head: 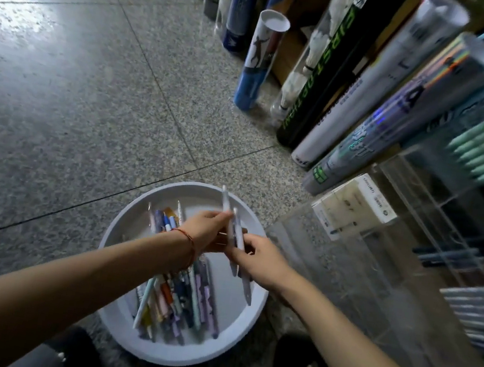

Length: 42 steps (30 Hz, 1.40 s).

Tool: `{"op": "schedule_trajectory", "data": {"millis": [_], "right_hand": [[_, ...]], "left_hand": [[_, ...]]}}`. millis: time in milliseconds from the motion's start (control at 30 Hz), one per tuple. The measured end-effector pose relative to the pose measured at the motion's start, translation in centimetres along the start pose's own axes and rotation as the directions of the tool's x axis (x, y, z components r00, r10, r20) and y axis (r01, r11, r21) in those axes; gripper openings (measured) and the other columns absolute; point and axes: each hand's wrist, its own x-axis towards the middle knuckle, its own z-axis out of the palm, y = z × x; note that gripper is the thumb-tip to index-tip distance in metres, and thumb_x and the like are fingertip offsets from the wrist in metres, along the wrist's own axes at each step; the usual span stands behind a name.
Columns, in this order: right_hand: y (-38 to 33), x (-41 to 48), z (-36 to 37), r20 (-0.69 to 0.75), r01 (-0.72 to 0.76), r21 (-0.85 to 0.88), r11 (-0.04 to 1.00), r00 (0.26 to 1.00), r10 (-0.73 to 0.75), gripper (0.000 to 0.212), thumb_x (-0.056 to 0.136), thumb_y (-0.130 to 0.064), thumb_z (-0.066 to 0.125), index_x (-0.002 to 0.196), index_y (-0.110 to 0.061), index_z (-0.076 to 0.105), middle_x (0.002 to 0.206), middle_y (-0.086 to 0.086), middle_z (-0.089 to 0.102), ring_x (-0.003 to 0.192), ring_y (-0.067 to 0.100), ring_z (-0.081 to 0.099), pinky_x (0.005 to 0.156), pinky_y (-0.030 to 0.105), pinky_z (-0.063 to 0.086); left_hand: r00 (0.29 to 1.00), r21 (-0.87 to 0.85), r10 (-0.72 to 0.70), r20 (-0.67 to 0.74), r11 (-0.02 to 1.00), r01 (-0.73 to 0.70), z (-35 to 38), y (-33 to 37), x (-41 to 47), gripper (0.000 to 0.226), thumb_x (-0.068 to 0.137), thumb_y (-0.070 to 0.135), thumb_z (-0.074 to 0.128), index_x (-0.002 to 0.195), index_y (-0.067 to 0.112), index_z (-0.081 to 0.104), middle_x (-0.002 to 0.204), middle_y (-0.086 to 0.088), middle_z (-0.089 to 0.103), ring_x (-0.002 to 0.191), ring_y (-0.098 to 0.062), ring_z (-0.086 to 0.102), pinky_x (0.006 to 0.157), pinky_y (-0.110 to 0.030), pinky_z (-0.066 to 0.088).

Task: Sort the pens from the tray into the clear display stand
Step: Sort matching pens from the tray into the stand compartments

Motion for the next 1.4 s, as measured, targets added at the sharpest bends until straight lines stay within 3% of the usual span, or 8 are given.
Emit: {"op": "schedule_trajectory", "data": {"millis": [167, 300, 400, 567, 700, 867, 1100, 1400], "right_hand": [[-2.0, -4.2, -5.5, -0.119, 0.045, 0.018, 0.999, 0.992, -0.043, 0.004, 0.088, -0.009, 0.061, 0.085, -0.006, 0.061, 0.077, 0.013, 0.062, 0.058, 0.011, 0.060, 0.052, 0.020, 0.050], [-3.7, -10.5, -11.5, -0.302, 0.060, -0.066, 0.996, 0.950, -0.077, 0.022, 0.079, -0.006, 0.071, 0.096, 0.003, 0.059, 0.071, 0.010, 0.059, 0.065, 0.021, 0.059, 0.063, 0.035, 0.052], [-4.0, -16.5, -15.6, -0.407, 0.069, -0.070, 0.995, 0.909, -0.092, 0.024, 0.077, -0.002, 0.072, 0.096, 0.006, 0.059, 0.078, 0.012, 0.062, 0.071, 0.017, 0.058, 0.070, 0.039, 0.053], [-1.6, -25.9, -17.7, -0.608, 0.130, 0.132, 0.983, 0.794, -0.024, 0.014, 0.075, 0.009, 0.069, 0.083, 0.001, 0.060, 0.066, 0.001, 0.058, 0.046, -0.006, 0.055, 0.048, 0.010, 0.047], [0.8, -30.0, -18.3, -0.731, 0.207, 0.318, 0.925, 0.675, 0.100, 0.019, 0.073, 0.006, 0.072, 0.077, -0.005, 0.057, 0.072, 0.010, 0.064, 0.061, 0.017, 0.062, 0.065, 0.030, 0.056], [1.6, -32.1, -21.8, -0.712, 0.302, 0.499, 0.813, 0.678, 0.185, 0.013, 0.087, -0.005, 0.061, 0.097, -0.001, 0.054, 0.069, 0.010, 0.060, 0.055, 0.017, 0.060, 0.051, 0.023, 0.052], [0.9, -36.0, -25.4, -0.788, 0.486, 0.429, 0.762, 0.613, 0.053, 0.018, 0.095, -0.004, 0.047, 0.109, 0.003, 0.056, 0.077, 0.012, 0.057, 0.057, 0.012, 0.061, 0.055, 0.018, 0.055], [5.2, -39.4, -26.0, -0.844, 0.495, 0.333, 0.803, 0.536, 0.021, 0.011, 0.091, 0.001, 0.052, 0.092, -0.006, 0.060, 0.079, 0.010, 0.059, 0.057, 0.011, 0.062, 0.059, 0.020, 0.056]], "left_hand": [[0.979, -0.034, 0.205, -0.015, 0.978, -0.206, 4.4, 5.0, -2.8, 0.021, 0.097, 0.012, 0.042, 0.080, 0.006, 0.054, 0.075, -0.009, 0.063, 0.046, -0.008, 0.064, 0.050, -0.023, 0.054], [0.942, 0.025, 0.333, 0.048, 0.942, -0.335, 8.7, 8.4, -6.2, 0.018, 0.096, 0.013, 0.045, 0.080, 0.007, 0.047, 0.065, -0.009, 0.064, 0.041, -0.009, 0.062, 0.044, -0.021, 0.052], [0.930, 0.137, 0.323, 0.177, 0.927, -0.348, 14.0, 8.2, -9.4, 0.022, 0.099, 0.017, 0.038, 0.079, 0.010, 0.044, 0.062, -0.008, 0.061, 0.033, -0.010, 0.051, 0.038, -0.020, 0.042], [0.861, 0.251, 0.293, 0.416, 0.873, -0.418, 23.5, 4.1, -14.6, 0.021, 0.094, 0.013, 0.048, 0.074, 0.011, 0.046, 0.061, -0.005, 0.049, 0.033, -0.004, 0.036, 0.031, -0.012, 0.025], [0.803, 0.335, 0.105, 0.586, 0.871, -0.359, 26.8, 2.5, -17.9, 0.035, 0.097, 0.032, 0.040, 0.078, 0.014, 0.062, 0.064, -0.002, 0.066, 0.028, -0.004, 0.031, 0.033, -0.010, 0.021], [0.809, 0.351, 0.095, 0.581, 0.867, -0.354, 28.0, 2.5, -18.9, 0.034, 0.095, 0.034, 0.043, 0.085, 0.005, 0.060, 0.061, 0.001, 0.052, 0.033, -0.003, 0.028, 0.035, -0.012, 0.021], [0.778, 0.394, 0.146, 0.611, 0.797, -0.459, 31.9, 4.9, -19.0, 0.031, 0.096, 0.031, 0.045, 0.078, 0.010, 0.059, 0.063, 0.001, 0.047, 0.033, -0.001, 0.030, 0.035, -0.013, 0.024], [0.747, 0.433, 0.072, 0.661, 0.777, -0.457, 34.8, 2.9, -19.7, 0.030, 0.097, 0.029, 0.043, 0.082, 0.009, 0.060, 0.063, -0.001, 0.050, 0.030, 0.000, 0.033, 0.031, -0.011, 0.027]]}}
